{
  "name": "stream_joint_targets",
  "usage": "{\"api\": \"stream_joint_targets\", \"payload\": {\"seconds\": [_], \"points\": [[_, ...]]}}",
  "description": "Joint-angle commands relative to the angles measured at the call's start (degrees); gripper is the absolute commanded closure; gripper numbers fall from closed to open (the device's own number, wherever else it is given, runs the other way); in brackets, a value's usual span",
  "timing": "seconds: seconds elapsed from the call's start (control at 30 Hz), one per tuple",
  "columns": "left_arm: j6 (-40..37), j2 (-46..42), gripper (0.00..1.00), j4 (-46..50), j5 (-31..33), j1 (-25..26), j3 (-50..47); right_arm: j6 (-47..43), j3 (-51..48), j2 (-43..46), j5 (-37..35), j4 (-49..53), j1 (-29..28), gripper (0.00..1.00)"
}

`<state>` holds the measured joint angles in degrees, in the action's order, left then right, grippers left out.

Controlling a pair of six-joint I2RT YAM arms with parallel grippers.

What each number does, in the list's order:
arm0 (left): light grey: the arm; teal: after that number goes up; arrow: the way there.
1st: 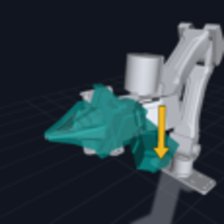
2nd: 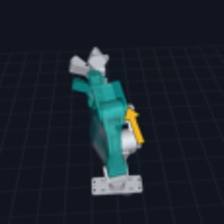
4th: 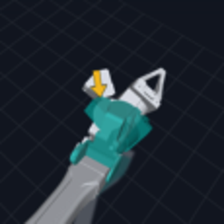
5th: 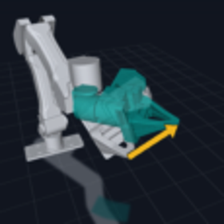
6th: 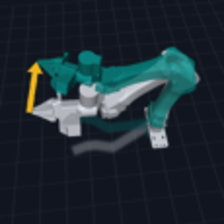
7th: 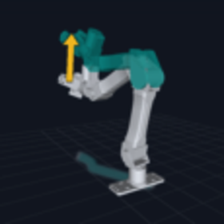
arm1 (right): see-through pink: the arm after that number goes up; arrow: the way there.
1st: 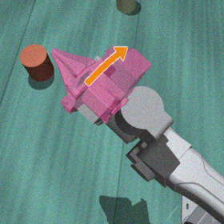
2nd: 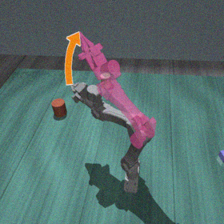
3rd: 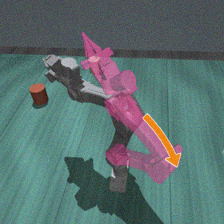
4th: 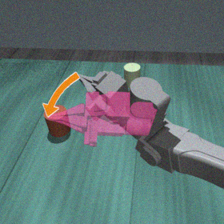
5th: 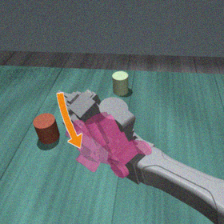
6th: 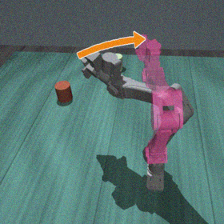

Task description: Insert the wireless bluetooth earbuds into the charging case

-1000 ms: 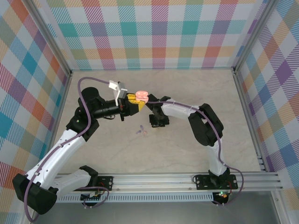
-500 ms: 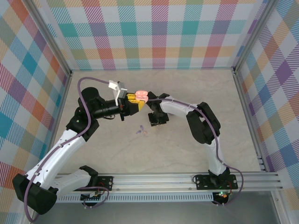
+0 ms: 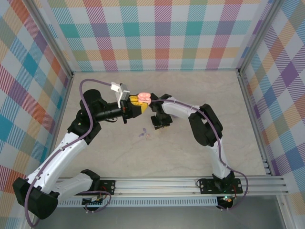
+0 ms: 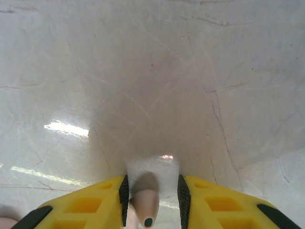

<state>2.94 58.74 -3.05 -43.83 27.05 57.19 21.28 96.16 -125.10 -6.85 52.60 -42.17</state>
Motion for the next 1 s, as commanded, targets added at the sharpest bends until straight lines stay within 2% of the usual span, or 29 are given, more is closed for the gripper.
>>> {"api": "stream_joint_targets", "payload": {"seconds": [0.0, 0.5, 0.7, 0.97], "points": [[-0.8, -1.3, 0.80, -0.6, 0.0, -0.8, -0.6, -1.2, 1.4, -1.1, 0.8, 3.8, -0.7, 0.67], [-0.8, -1.6, 0.80, -0.2, 0.0, -0.8, -0.6, 0.4, 1.6, -3.8, -0.5, 2.4, -1.1, 0.72], [-0.7, -1.7, 0.80, 0.1, 0.1, -0.8, -0.8, 1.7, 0.3, -3.1, -0.2, 1.0, -0.9, 0.80], [-0.8, -1.0, 0.80, 2.9, 3.1, -0.8, -0.2, 4.5, -8.3, 4.5, 6.9, -7.7, 3.1, 0.83]]}}
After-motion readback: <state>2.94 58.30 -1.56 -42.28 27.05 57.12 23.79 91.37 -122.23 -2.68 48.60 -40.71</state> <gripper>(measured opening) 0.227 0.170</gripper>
